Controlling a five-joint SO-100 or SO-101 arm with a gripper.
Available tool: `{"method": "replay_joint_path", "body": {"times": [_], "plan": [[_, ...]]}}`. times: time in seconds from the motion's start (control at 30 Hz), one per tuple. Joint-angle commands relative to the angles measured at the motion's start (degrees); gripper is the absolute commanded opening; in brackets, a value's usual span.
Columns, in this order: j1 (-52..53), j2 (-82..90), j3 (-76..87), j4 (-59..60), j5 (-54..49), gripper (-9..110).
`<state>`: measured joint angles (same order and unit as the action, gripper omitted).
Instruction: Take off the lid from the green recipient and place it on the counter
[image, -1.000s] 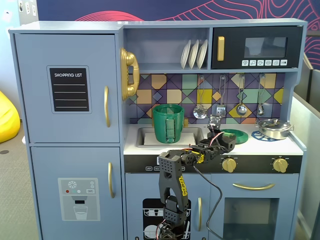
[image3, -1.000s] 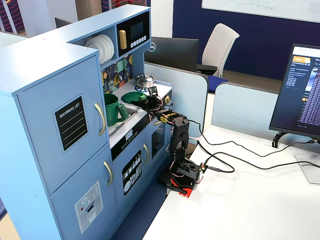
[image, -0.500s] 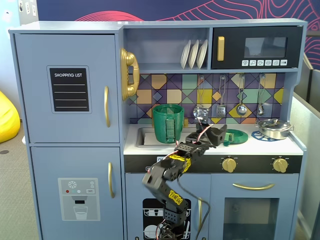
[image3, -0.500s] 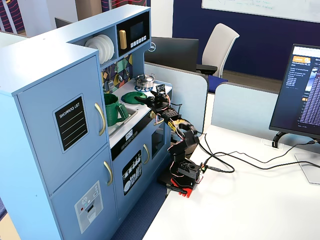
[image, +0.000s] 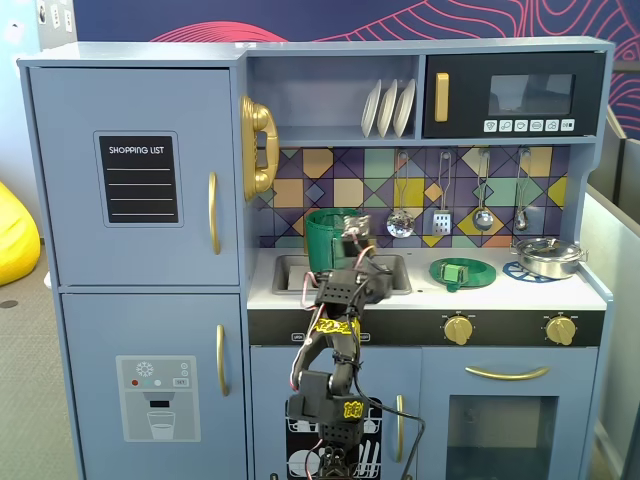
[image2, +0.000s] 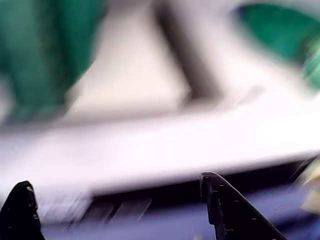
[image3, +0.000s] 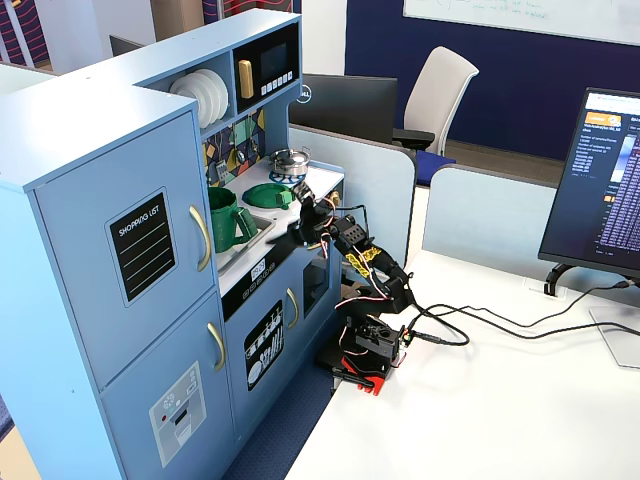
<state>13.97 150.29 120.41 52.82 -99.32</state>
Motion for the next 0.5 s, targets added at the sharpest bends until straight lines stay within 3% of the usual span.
{"method": "replay_joint_path", "body": {"times": [0.0,0.47], "plan": [[-3.08,3.34,-1.67,12.66,4.13,39],[-10.99,28.92,47.64,6.42,14.06,40]]}}
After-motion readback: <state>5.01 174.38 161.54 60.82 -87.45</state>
